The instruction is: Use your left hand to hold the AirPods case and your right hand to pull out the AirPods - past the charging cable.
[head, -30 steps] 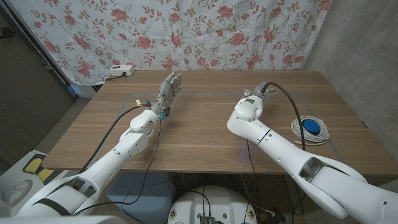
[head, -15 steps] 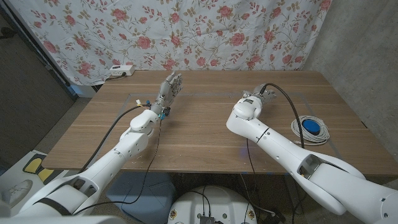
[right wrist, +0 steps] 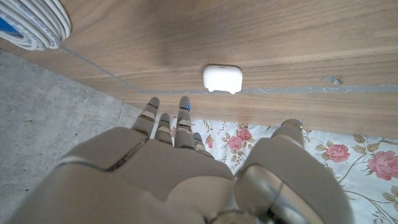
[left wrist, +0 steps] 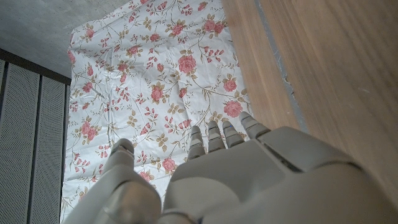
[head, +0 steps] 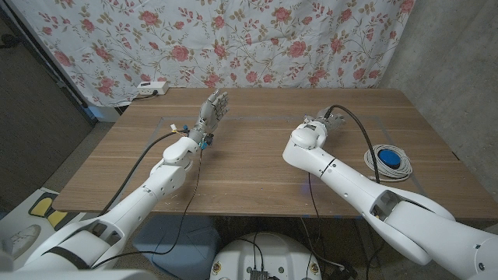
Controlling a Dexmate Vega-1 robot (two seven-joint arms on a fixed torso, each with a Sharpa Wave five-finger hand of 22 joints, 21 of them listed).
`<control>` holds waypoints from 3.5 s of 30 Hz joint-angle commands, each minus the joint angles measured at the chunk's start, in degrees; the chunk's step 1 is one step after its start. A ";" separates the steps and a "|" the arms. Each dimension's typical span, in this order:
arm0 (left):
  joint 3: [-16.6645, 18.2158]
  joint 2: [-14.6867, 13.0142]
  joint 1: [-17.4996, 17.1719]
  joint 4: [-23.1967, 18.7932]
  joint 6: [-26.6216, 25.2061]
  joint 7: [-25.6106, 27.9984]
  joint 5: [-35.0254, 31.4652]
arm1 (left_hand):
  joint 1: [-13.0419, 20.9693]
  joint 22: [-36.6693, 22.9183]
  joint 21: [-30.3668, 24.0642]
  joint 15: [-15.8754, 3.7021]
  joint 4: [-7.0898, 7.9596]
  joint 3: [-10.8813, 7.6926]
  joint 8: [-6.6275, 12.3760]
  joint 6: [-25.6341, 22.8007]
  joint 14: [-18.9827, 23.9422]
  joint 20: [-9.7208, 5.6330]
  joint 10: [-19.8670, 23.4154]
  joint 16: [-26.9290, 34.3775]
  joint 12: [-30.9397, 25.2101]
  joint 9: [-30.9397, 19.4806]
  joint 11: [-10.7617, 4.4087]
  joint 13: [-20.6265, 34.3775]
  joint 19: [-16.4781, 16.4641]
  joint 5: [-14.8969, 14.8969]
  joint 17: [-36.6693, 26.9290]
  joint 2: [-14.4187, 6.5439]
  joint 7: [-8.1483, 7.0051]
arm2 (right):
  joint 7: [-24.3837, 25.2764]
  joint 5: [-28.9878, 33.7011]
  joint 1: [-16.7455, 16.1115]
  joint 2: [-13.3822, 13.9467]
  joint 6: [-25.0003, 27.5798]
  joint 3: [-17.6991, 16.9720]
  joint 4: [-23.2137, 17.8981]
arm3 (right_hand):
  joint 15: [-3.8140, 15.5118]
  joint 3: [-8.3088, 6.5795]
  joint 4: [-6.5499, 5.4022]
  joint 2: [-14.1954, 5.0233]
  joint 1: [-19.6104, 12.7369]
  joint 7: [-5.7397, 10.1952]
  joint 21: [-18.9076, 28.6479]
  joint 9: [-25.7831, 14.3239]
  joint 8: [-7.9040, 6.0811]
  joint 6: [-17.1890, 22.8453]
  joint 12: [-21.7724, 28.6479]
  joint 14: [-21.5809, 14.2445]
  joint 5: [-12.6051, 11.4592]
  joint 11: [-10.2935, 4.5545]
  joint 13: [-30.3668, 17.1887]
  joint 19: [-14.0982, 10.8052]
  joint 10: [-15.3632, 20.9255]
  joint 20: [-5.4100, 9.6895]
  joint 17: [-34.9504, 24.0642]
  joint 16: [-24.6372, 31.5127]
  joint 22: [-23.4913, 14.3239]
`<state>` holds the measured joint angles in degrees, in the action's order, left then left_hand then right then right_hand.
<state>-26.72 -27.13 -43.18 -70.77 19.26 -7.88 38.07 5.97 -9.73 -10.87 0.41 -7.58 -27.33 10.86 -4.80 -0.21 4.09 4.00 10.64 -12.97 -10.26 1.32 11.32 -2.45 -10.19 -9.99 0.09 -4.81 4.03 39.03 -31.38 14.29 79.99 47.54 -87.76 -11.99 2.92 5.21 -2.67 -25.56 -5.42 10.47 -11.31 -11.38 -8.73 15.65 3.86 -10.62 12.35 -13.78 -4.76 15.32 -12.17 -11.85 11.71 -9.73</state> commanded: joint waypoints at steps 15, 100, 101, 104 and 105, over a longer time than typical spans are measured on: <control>-0.11 -0.18 -0.28 -0.59 -0.41 -0.21 0.25 | 0.07 -0.30 -0.16 0.24 -0.01 0.31 -0.08 -0.28 -0.01 0.13 0.36 -0.03 0.18 -0.17 0.19 0.24 0.24 -0.30 -0.23 -0.56 0.16 | 0.49 4.57 2.03 -4.25 0.00 1.79 8.89 | -0.17 -0.18 0.00 -0.40 0.46 -0.50 0.51 -0.19 -0.14 -0.54 0.13 -1.99 -0.40 0.07 -0.68 -0.65 1.13 0.17 -0.13 1.02 -0.08; -0.10 -0.06 0.46 1.94 -0.32 -2.75 2.24 | -0.03 -0.30 -0.16 0.28 -0.01 0.60 -0.05 -0.25 0.08 0.14 0.85 -0.01 0.10 -0.17 0.11 0.30 0.32 -0.31 -0.23 -0.62 0.18 | 16.28 -15.78 12.93 -13.36 -2.57 4.51 34.52 | -0.30 -0.90 -1.68 -3.69 3.66 -0.46 0.25 -0.20 -0.17 -0.82 2.34 -1.98 -0.30 -0.43 -4.02 -0.06 2.34 -0.01 -0.35 0.52 -0.12; -0.12 0.03 0.58 2.18 -0.18 -3.07 2.34 | -0.03 -0.30 -0.17 0.28 -0.01 0.60 -0.05 -0.24 0.06 0.11 0.86 -0.02 0.10 -0.17 0.11 0.30 0.31 -0.31 -0.23 -0.62 0.17 | 16.39 -15.80 12.95 -13.44 -2.63 4.42 34.70 | -0.30 -0.92 -1.67 -3.71 3.64 -0.49 0.25 -0.20 -0.17 -0.85 2.33 -1.98 -0.30 -0.43 -4.04 -0.06 2.28 -0.01 -0.35 0.51 -0.12; -0.17 0.20 0.81 2.59 -0.06 -3.32 2.43 | -0.03 -0.30 -0.17 0.29 -0.01 0.60 -0.04 -0.25 0.06 0.10 0.83 -0.02 0.11 -0.17 0.11 0.30 0.31 -0.31 -0.23 -0.62 0.19 | 16.22 -15.94 13.02 -13.48 -2.85 4.35 34.99 | -0.30 -0.97 -1.63 -3.75 3.58 -0.48 0.25 -0.20 -0.18 -0.84 2.32 -1.96 -0.31 -0.36 -4.10 -0.03 2.18 -0.01 -0.33 0.48 -0.12; -0.17 0.24 0.83 2.62 -0.10 -3.28 2.46 | -0.03 -0.30 -0.17 0.26 -0.01 0.61 -0.06 -0.22 0.08 0.11 0.83 -0.01 0.11 -0.17 0.07 0.30 0.32 -0.31 -0.23 -0.63 0.18 | 16.13 -15.95 13.13 -13.55 -2.90 4.47 35.29 | -0.30 -1.00 -1.60 -3.78 3.54 -0.51 0.25 -0.20 -0.19 -0.81 2.33 -1.94 -0.31 -0.37 -4.14 -0.02 2.16 -0.01 -0.32 0.46 -0.12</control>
<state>-26.85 -27.06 -42.83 -69.02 19.01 -10.62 40.27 5.97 -9.73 -10.87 0.41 -7.57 -27.01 10.86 -4.80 -0.21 4.09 4.30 10.64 -12.97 -10.26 1.63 11.33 -2.45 -10.19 -9.99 0.09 -4.80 19.62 23.81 -18.92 1.55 77.92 52.29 -54.86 -12.37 2.19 3.39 -5.83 -21.79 -5.73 10.82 -11.31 -11.38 -9.02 17.87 1.98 -10.62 11.86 -17.71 -5.06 17.66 -11.87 -12.03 12.38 -9.73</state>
